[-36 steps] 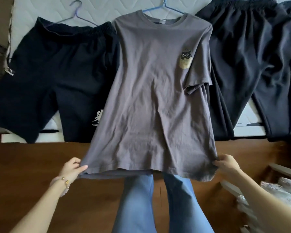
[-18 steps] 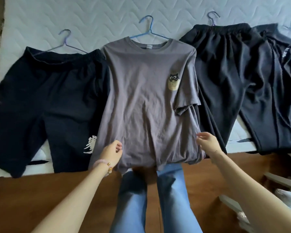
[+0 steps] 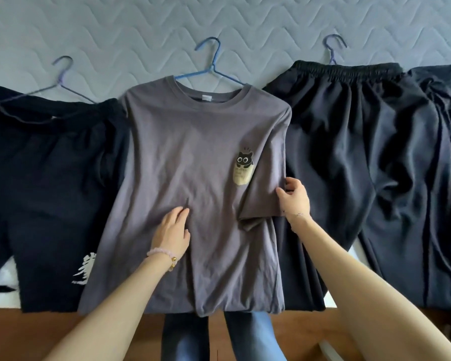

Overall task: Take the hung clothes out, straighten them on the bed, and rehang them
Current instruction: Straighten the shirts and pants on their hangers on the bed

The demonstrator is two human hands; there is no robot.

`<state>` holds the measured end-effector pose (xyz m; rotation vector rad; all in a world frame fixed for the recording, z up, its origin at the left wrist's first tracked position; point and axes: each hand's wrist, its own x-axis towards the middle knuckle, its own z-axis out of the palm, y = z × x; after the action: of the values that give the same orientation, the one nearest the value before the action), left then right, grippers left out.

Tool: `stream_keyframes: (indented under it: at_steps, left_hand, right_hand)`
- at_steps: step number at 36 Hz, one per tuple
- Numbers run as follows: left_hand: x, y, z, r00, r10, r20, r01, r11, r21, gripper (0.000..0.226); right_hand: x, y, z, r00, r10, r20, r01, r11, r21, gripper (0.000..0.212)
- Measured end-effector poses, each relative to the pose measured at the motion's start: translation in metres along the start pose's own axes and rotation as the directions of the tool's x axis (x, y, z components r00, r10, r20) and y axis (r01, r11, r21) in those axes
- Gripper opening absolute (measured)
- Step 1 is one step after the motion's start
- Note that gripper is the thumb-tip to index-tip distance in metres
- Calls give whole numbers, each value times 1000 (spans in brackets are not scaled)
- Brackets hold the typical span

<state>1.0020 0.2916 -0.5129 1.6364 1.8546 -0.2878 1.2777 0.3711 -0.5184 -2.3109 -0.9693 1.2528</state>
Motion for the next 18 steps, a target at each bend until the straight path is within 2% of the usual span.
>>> stream_keyframes:
  at_steps: [4, 9, 12, 18]
  left_hand:
    - [2, 5, -2, 999, -33, -6, 33, 999, 24, 52]
    - [5, 6, -6, 998, -56, 14, 55, 998, 40, 49]
    - [12, 6, -10, 999, -29, -27, 31, 998, 63, 47]
    - [38, 11, -22, 987, 104, -125, -97, 993, 65, 54]
  right_hand:
    - [10, -3, 2, 998, -6, 55, 7, 1000, -20, 30]
    - [23, -12, -4, 995, -4, 97, 10, 998, -57, 24]
    - [36, -25, -26, 997, -72, 9, 72, 992, -100, 21]
    - [77, -64, -104, 978, -81, -191, 56, 990, -133, 26]
